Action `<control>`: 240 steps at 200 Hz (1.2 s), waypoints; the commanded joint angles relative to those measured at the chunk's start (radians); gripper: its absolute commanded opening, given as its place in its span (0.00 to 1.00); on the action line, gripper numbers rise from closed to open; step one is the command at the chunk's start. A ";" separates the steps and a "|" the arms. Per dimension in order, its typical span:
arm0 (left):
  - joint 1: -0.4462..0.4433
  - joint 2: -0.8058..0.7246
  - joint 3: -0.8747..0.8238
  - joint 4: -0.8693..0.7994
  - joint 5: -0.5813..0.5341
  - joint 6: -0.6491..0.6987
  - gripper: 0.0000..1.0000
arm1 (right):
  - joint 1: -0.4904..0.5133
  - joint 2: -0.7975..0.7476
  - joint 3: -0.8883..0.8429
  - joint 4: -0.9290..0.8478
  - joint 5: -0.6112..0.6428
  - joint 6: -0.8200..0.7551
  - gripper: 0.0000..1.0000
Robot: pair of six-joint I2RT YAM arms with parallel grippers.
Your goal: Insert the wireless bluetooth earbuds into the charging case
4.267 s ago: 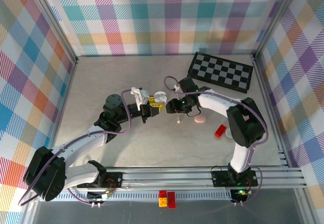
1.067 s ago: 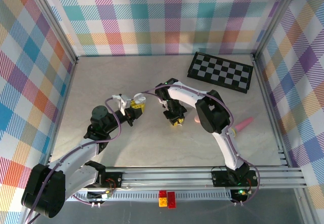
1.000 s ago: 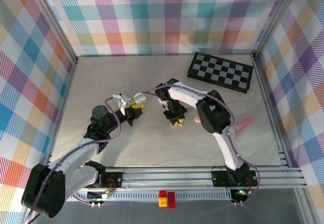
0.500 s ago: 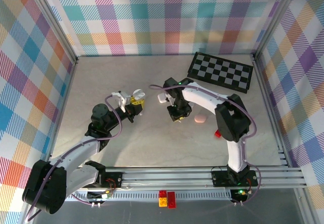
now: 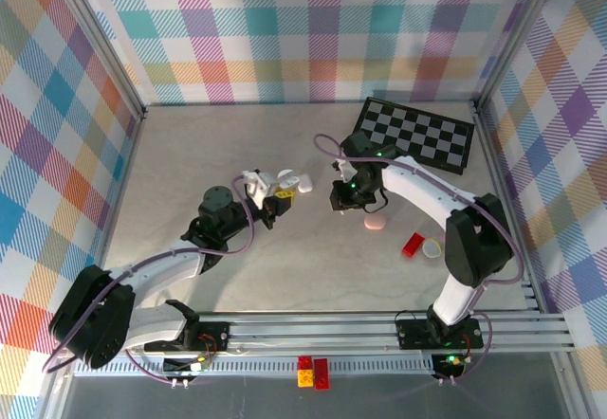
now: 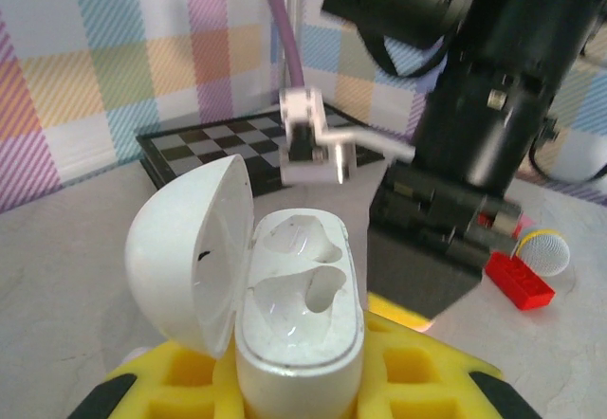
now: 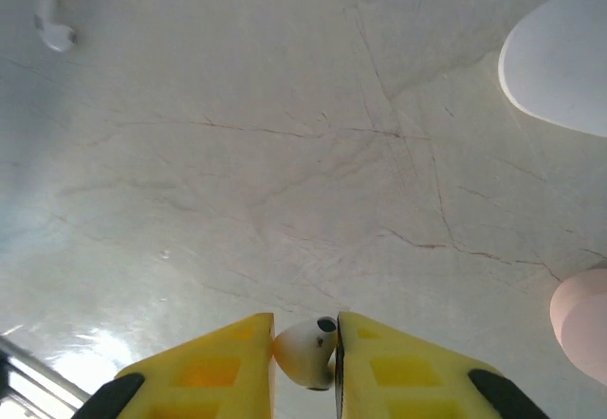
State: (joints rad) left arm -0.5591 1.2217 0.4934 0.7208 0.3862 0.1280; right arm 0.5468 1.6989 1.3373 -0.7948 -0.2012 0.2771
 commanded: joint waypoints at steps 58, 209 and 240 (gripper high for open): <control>-0.127 0.212 0.070 0.207 -0.096 0.048 0.00 | -0.053 -0.190 -0.031 0.119 -0.168 0.062 0.21; -0.185 0.334 0.149 0.276 -0.094 0.028 0.00 | -0.070 -0.295 -0.092 0.330 -0.340 0.135 0.21; -0.186 0.332 0.148 0.279 -0.087 0.027 0.00 | -0.071 -0.300 -0.099 0.340 -0.335 0.135 0.21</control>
State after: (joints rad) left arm -0.7341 1.5558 0.6197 0.9497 0.2722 0.1509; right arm 0.4831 1.4181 1.2545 -0.4923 -0.5140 0.4076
